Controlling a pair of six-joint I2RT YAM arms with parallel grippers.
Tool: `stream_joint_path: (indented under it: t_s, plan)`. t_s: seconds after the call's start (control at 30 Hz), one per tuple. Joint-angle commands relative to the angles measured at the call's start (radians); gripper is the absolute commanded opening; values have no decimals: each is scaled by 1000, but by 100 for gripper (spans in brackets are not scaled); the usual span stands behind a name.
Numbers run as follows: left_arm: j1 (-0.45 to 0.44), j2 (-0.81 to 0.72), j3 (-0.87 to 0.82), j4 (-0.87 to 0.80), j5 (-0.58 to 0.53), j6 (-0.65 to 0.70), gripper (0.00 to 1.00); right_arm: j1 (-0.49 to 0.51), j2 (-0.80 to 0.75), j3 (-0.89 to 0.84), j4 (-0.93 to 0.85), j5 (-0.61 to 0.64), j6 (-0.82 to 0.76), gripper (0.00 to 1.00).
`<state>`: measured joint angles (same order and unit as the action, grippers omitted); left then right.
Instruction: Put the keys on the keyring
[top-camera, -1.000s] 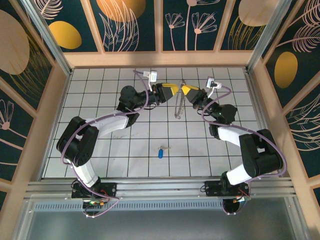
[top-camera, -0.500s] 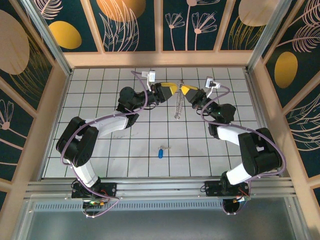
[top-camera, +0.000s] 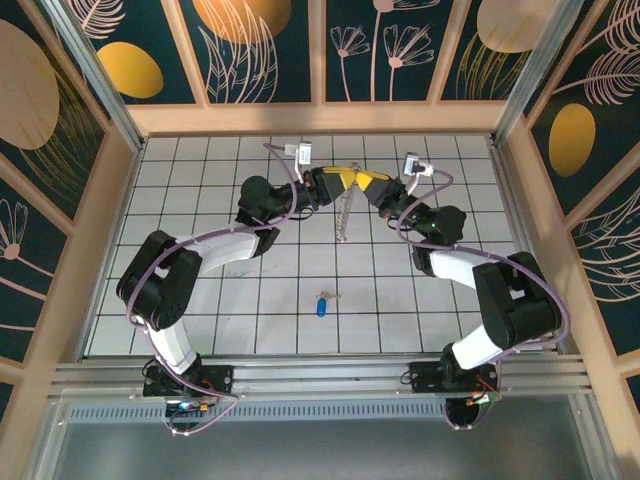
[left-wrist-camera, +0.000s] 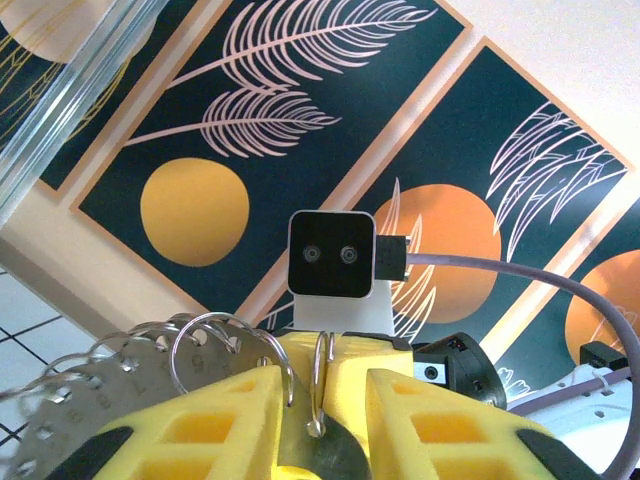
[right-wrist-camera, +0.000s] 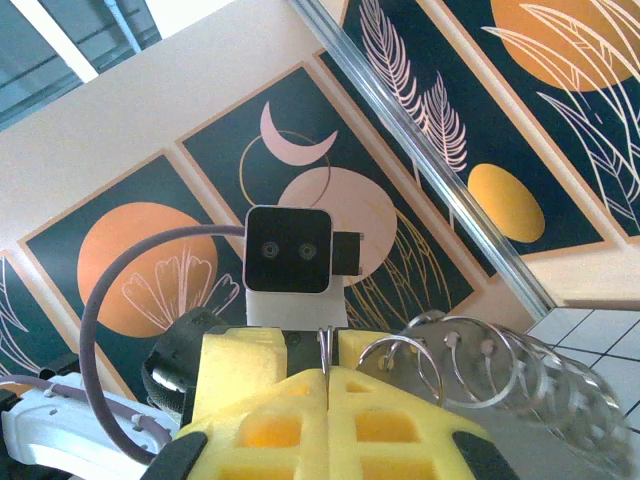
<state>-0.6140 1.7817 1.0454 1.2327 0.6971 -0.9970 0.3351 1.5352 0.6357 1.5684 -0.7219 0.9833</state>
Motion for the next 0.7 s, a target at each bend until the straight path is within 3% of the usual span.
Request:
stream_joint_path:
  t_s: [0.0, 0.33, 0.57, 0.67]
  plan:
    - [-10, 12, 21, 79, 3, -15, 26, 9, 8, 40, 147, 16, 12, 0]
    - [-10, 8, -1, 123, -19, -29, 17, 8, 14, 35, 148, 20, 9, 0]
    - [-12, 12, -5, 140, -21, -39, 1, 10, 16, 35, 148, 24, 10, 0]
    - [-14, 15, -1, 140, -20, -39, 0, 10, 18, 37, 147, 23, 13, 0]
